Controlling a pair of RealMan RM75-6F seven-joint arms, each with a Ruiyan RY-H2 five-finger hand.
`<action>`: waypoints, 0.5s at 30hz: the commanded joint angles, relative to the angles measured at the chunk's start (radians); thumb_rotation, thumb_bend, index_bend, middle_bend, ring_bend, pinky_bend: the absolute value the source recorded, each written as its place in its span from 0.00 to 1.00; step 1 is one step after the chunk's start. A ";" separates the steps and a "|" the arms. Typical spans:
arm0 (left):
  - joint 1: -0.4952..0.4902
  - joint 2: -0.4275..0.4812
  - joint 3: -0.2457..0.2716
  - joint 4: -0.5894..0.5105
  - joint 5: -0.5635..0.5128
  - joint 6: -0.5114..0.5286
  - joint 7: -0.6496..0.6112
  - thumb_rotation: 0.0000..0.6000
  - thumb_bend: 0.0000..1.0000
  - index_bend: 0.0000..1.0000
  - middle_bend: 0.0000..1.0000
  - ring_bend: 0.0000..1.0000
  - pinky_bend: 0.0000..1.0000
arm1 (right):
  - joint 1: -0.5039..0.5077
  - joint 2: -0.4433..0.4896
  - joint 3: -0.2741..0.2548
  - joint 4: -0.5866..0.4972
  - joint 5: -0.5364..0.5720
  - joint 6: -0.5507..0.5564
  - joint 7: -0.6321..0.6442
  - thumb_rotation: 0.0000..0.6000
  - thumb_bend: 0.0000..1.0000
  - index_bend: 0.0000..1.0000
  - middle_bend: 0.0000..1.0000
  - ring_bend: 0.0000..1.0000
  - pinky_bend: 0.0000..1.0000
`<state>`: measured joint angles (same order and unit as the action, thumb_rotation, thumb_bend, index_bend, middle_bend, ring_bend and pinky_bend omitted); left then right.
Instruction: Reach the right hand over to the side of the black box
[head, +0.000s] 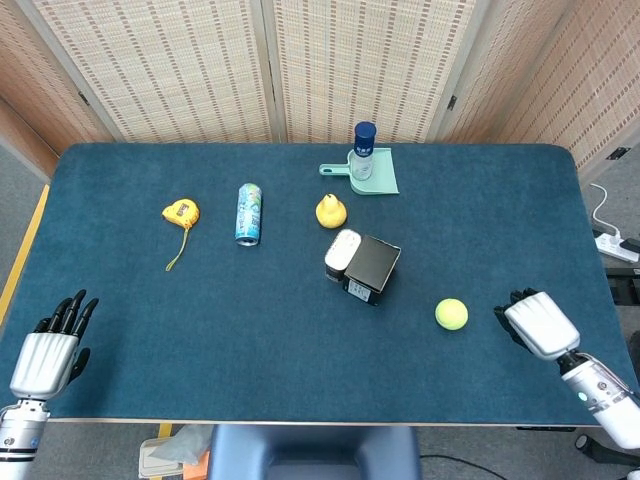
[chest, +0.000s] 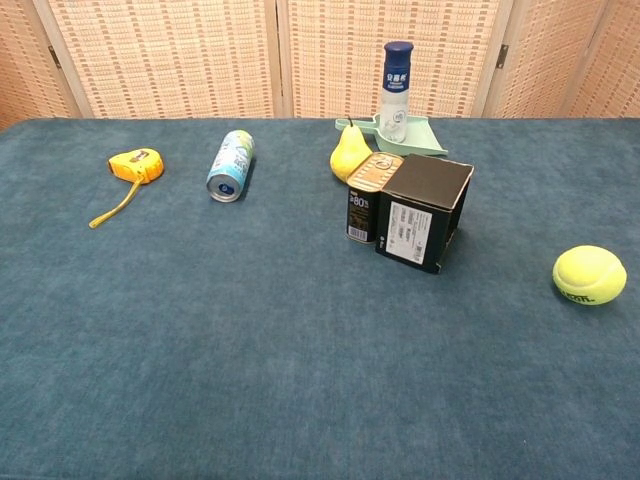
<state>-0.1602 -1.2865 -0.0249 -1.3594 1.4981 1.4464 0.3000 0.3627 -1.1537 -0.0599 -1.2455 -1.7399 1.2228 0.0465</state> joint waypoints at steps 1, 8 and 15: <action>0.001 -0.001 -0.001 0.001 0.000 0.001 0.003 1.00 0.40 0.11 0.08 0.12 0.38 | 0.056 0.056 -0.074 0.001 -0.045 -0.131 0.040 1.00 1.00 0.73 0.85 0.50 0.54; 0.002 -0.007 -0.006 0.002 -0.008 0.002 0.021 1.00 0.40 0.11 0.08 0.12 0.38 | 0.122 0.061 -0.116 0.039 -0.078 -0.220 0.121 1.00 1.00 0.73 0.87 0.51 0.54; 0.003 -0.011 -0.009 0.005 -0.012 0.003 0.030 1.00 0.40 0.11 0.08 0.12 0.38 | 0.162 -0.010 -0.129 0.146 -0.106 -0.232 0.181 1.00 1.00 0.73 0.87 0.51 0.54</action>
<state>-0.1572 -1.2978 -0.0337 -1.3548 1.4861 1.4495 0.3305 0.5108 -1.1414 -0.1854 -1.1255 -1.8372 0.9955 0.2079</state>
